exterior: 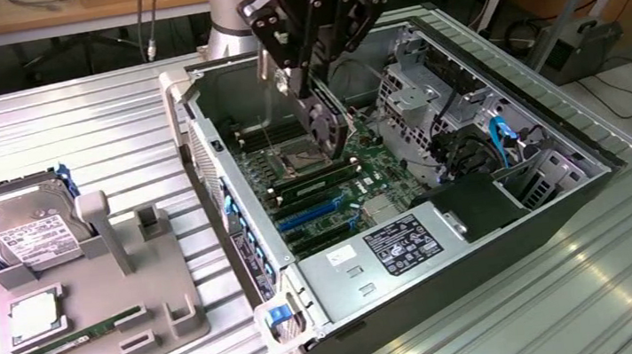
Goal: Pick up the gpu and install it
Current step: 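Pick up the gpu and move the gpu toward the slot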
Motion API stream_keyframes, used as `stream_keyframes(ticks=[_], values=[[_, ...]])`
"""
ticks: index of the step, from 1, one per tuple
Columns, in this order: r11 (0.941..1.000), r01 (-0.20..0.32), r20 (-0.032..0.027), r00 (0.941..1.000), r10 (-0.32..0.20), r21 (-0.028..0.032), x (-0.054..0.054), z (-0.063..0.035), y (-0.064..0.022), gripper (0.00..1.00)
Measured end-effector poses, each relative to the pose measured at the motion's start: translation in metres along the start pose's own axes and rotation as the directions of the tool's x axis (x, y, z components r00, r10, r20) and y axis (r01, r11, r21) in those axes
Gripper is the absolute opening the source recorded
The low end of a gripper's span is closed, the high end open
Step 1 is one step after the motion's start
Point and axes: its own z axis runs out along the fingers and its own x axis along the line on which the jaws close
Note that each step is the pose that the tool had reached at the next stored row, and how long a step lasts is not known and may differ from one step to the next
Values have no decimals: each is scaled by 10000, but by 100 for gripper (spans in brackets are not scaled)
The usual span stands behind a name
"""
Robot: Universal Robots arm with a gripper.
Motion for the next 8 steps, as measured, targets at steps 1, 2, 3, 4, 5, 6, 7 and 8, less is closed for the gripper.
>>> stream_keyframes(ticks=[1, 2, 3, 4, 5, 6, 7, 8], values=[[10000, 0, -2, 10000, 0, 4, -84, 33, 5, 26], [10000, 0, -3, 10000, 1, 7, -125, 48, 8, 26], [10000, 0, -4, 10000, 0, 7, -178, 70, 12, 26], [10000, 1, -4, 10000, -1, 6, -234, 92, 17, 26], [10000, 0, -5, 10000, 0, 7, -273, 107, 22, 26], [10000, -1, -7, 10000, 1, 8, -326, 128, 29, 26], [10000, 0, -7, 10000, 0, 7, -382, 151, 38, 26], [10000, -2, -9, 10000, 2, 6, -478, 189, 52, 26]])
